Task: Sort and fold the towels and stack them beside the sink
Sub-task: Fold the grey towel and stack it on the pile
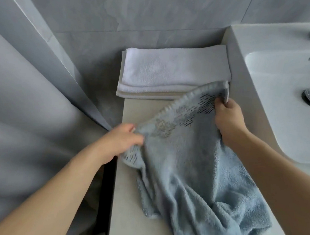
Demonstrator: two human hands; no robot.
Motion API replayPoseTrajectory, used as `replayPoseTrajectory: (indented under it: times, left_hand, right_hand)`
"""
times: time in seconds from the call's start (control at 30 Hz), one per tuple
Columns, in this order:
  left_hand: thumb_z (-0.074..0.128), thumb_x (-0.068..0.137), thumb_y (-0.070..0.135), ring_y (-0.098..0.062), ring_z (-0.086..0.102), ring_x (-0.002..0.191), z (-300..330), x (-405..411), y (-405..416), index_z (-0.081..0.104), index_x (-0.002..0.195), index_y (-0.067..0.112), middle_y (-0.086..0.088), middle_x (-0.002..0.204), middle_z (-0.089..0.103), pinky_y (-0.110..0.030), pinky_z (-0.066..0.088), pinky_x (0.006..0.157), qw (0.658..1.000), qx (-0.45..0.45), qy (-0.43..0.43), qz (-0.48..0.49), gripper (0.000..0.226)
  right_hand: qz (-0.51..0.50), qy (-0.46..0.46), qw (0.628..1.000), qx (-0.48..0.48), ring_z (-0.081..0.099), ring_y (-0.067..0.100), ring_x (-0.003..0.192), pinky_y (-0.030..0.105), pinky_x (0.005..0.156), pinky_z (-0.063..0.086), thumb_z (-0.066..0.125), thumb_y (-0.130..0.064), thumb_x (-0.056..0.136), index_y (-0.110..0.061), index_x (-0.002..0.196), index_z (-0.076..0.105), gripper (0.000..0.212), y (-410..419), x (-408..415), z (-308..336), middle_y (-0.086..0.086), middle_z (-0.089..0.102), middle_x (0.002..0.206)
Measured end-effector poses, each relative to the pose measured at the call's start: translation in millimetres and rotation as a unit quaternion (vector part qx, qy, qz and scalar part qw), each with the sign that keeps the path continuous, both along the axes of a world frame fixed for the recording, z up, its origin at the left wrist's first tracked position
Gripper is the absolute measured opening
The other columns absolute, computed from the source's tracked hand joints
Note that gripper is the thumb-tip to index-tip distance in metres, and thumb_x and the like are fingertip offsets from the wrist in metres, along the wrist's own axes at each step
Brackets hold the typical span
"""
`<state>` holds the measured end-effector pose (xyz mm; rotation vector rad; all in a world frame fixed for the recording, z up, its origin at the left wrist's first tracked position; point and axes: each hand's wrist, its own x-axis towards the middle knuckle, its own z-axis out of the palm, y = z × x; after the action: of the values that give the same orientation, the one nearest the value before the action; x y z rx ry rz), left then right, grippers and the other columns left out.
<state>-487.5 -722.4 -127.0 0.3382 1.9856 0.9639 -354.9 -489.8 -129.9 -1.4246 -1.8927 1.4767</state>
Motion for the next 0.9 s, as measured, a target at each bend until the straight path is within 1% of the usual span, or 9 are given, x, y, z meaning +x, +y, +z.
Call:
replayPoseTrajectory:
  times: [0.1, 0.23, 0.3, 0.4, 0.5, 0.6, 0.7, 0.8, 0.9]
  left_hand:
    - [0.058, 0.088, -0.002, -0.019, 0.067, 0.078, 7.0, -10.8, 5.5, 0.063, 0.091, 0.015, -0.007, 0.086, 0.069, -0.034, 0.055, 0.068, 0.954, 0.186, -0.139, 0.189, 0.017]
    - [0.061, 0.089, -0.002, -0.022, 0.068, 0.081, 4.6, -11.2, 14.3, 0.061, 0.104, 0.012, -0.011, 0.093, 0.070, -0.039, 0.059, 0.070, 0.968, 0.138, -0.112, 0.178, 0.021]
    - [0.058, 0.089, -0.003, -0.020, 0.066, 0.074, 11.5, -22.1, 20.6, 0.059, 0.093, 0.014, -0.008, 0.083, 0.067, -0.029, 0.054, 0.059, 0.910, 0.250, -0.082, 0.321, 0.017]
    - [0.057, 0.092, 0.001, -0.021, 0.071, 0.079, 17.0, -36.5, 29.4, 0.058, 0.098, 0.014, -0.008, 0.088, 0.072, -0.033, 0.059, 0.065, 0.825, 0.344, -0.078, 0.441, 0.014]
    - [0.056, 0.096, 0.007, -0.021, 0.068, 0.087, 7.4, -37.6, 44.1, 0.060, 0.099, 0.017, -0.008, 0.097, 0.070, -0.039, 0.057, 0.080, 0.878, 0.257, -0.007, 0.403, 0.011]
    - [0.055, 0.095, 0.012, -0.015, 0.060, 0.080, 8.4, -53.6, 62.5, 0.056, 0.089, 0.025, 0.000, 0.090, 0.064, -0.038, 0.053, 0.080, 0.903, 0.212, 0.133, 0.350, 0.014]
    - [0.052, 0.096, 0.014, -0.008, 0.051, 0.071, 17.2, -78.7, 84.3, 0.049, 0.087, 0.025, 0.008, 0.082, 0.056, -0.032, 0.047, 0.074, 0.890, 0.201, 0.266, 0.311, 0.014]
    - [0.049, 0.098, 0.013, 0.001, 0.047, 0.063, 28.2, -101.1, 105.5, 0.045, 0.095, 0.019, 0.014, 0.077, 0.051, -0.021, 0.040, 0.066, 0.864, 0.204, 0.354, 0.293, 0.007]
    - [0.044, 0.101, 0.014, -0.008, 0.047, 0.070, 29.6, -124.5, 130.5, 0.043, 0.101, 0.016, 0.010, 0.080, 0.050, -0.027, 0.033, 0.063, 0.862, 0.161, 0.394, 0.274, 0.003]
  right_hand:
    - [-0.013, 0.029, 0.997, 0.069, 0.040, 0.012, 0.057, 0.026, 0.048, 0.033, 0.040, -0.032, 0.103, -0.017, 0.082, 0.047, 0.027, 1.1, -8.2, 6.3, -0.003, 0.047, 0.070]
    - [-0.015, 0.021, 0.998, 0.064, 0.037, 0.015, 0.057, 0.028, 0.051, 0.029, 0.038, -0.025, 0.098, -0.017, 0.074, 0.040, 0.025, 7.1, -24.6, 11.3, -0.003, 0.043, 0.067]
    - [-0.016, -0.005, 0.997, 0.081, 0.034, 0.016, 0.055, 0.030, 0.049, 0.026, 0.038, -0.019, 0.095, -0.015, 0.069, 0.035, 0.026, 13.9, -31.5, 17.3, -0.001, 0.039, 0.065]
    - [-0.029, -0.012, 0.991, 0.129, 0.042, 0.015, 0.060, 0.031, 0.051, 0.031, 0.039, -0.021, 0.098, -0.013, 0.075, 0.046, 0.025, 27.5, -41.0, 27.2, -0.002, 0.048, 0.071]
    - [-0.017, -0.037, 0.984, 0.171, 0.050, 0.024, 0.073, 0.032, 0.059, 0.035, 0.038, -0.021, 0.098, -0.009, 0.091, 0.054, 0.022, 41.1, -46.5, 29.6, 0.004, 0.056, 0.082]
    - [0.067, -0.103, 0.974, 0.193, 0.046, 0.024, 0.060, 0.032, 0.049, 0.035, 0.039, -0.014, 0.092, -0.008, 0.076, 0.050, 0.021, 51.2, -47.1, 23.4, 0.005, 0.051, 0.068]
    - [0.062, -0.116, 0.969, 0.211, 0.052, 0.030, 0.067, 0.034, 0.054, 0.039, 0.040, -0.015, 0.094, -0.004, 0.084, 0.056, 0.022, 62.1, -52.4, 20.3, 0.007, 0.055, 0.071]
    - [-0.031, -0.067, 0.970, 0.231, 0.057, 0.038, 0.093, 0.037, 0.070, 0.038, 0.041, -0.020, 0.099, 0.000, 0.100, 0.059, 0.027, 86.9, -73.7, 26.0, 0.021, 0.063, 0.098]
    - [-0.074, -0.041, 0.962, 0.258, 0.053, 0.034, 0.092, 0.032, 0.069, 0.030, 0.040, -0.020, 0.100, -0.003, 0.105, 0.057, 0.024, 112.0, -102.7, 37.3, 0.021, 0.062, 0.111]
